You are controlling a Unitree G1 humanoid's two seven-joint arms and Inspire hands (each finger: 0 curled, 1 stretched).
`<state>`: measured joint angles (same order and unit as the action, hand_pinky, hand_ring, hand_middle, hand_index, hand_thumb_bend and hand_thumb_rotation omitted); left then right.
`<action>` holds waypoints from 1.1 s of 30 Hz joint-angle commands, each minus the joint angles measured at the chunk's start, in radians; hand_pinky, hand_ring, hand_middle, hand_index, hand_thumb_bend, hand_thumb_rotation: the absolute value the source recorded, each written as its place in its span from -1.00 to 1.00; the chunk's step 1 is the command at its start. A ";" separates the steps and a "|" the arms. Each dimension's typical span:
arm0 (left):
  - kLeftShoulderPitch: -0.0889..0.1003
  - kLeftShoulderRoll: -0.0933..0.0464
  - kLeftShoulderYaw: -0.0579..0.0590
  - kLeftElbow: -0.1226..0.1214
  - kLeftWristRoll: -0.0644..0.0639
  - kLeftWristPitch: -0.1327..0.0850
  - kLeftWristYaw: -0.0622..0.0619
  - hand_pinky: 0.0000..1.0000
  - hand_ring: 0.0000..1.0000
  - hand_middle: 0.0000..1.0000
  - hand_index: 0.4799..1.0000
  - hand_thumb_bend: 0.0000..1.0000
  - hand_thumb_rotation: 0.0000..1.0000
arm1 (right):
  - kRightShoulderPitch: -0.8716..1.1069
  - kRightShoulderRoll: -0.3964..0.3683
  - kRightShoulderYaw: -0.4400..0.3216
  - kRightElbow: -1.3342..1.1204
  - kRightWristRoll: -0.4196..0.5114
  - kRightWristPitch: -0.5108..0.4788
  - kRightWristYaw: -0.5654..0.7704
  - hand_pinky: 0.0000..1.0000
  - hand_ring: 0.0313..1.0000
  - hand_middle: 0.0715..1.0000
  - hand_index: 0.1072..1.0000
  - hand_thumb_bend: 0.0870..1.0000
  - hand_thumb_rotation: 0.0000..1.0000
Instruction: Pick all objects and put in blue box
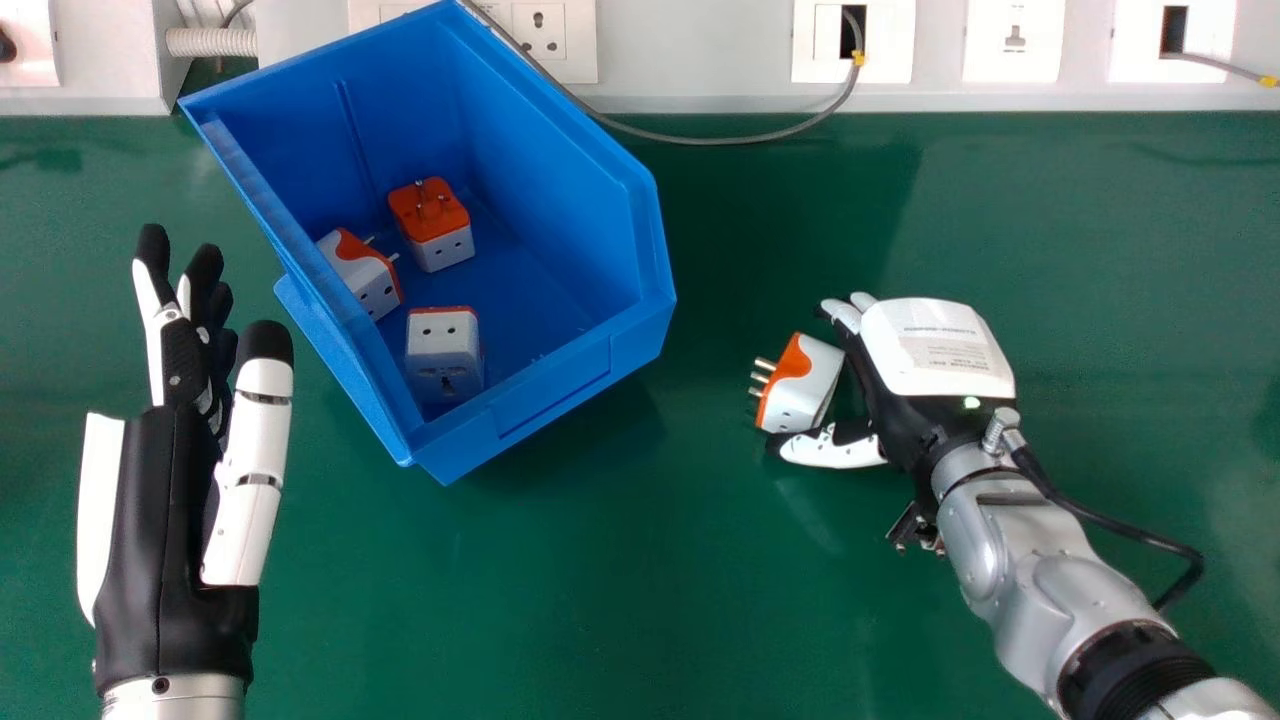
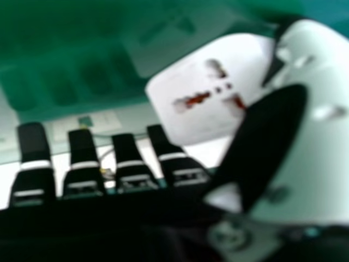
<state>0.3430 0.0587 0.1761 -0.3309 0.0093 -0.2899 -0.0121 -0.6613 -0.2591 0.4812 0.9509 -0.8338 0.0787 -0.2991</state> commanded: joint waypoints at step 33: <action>0.009 0.001 0.000 -0.064 -0.003 0.026 0.004 1.00 1.00 1.00 0.95 -0.33 0.70 | -0.149 0.060 0.051 0.115 0.099 0.038 0.105 -0.11 0.09 0.20 0.13 -0.38 -0.52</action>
<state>0.3549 0.0568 0.1737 -0.3722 0.0020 -0.2635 -0.0131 -0.8165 -0.2065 0.5300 1.0701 -0.7455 0.1327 -0.2096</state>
